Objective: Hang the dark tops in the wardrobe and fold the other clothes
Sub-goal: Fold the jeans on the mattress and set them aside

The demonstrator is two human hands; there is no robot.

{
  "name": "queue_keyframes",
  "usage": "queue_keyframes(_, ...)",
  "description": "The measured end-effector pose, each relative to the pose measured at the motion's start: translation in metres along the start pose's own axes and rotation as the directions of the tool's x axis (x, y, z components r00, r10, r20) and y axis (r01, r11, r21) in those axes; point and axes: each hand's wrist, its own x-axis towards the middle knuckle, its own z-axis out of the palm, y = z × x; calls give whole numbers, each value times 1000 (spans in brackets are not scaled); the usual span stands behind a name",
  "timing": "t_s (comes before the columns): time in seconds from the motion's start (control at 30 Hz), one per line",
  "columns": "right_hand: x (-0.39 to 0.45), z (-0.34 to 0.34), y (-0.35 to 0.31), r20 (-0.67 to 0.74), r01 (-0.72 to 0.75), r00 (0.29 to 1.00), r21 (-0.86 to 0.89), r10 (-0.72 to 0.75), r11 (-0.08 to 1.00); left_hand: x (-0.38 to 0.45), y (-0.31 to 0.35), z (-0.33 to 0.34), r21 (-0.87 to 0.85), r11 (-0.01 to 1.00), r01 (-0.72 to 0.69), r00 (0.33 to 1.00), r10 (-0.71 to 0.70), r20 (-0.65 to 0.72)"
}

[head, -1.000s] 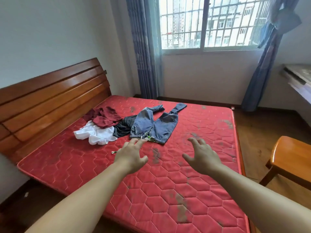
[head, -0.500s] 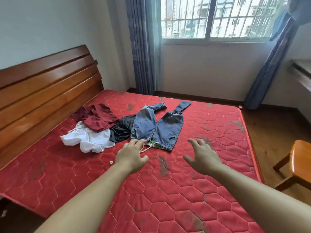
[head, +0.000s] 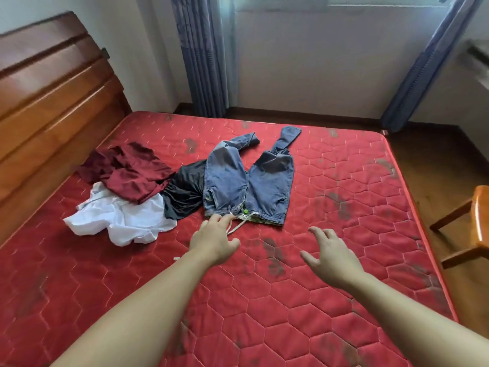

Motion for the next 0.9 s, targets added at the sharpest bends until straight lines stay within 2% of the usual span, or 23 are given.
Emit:
queue_keyframes(0.17, 69, 41, -20, 125, -62, 991, 72, 53, 995, 53, -13, 17, 12, 999, -30, 999, 30, 10)
queue_keyframes(0.33, 130, 86, -40, 155, -77, 986, 85, 63, 993, 123, -57, 48, 57, 998, -9, 994, 3, 106)
queue_keyframes(0.47, 185, 127, -46, 160, -112, 982, 33, 105, 993, 189, -102, 92, 91, 996, -18, 983, 1, 181)
queue_keyframes(0.63, 260, 195, -45, 181, -133, 974, -49, 140, 990, 274, -146, 156, 149, 986, -68, 978, 36, 207)
queue_keyframes(0.77, 324, 252, -49, 178, -105, 976, -121, 126, 987, 330, -162, 210, 165, 975, -147, 967, 107, 231)
queue_keyframes(0.9, 377, 302, -51, 140, -71, 985, -209, 102, 975, 376, -169, 258, 255, 949, -185, 967, 130, 221)
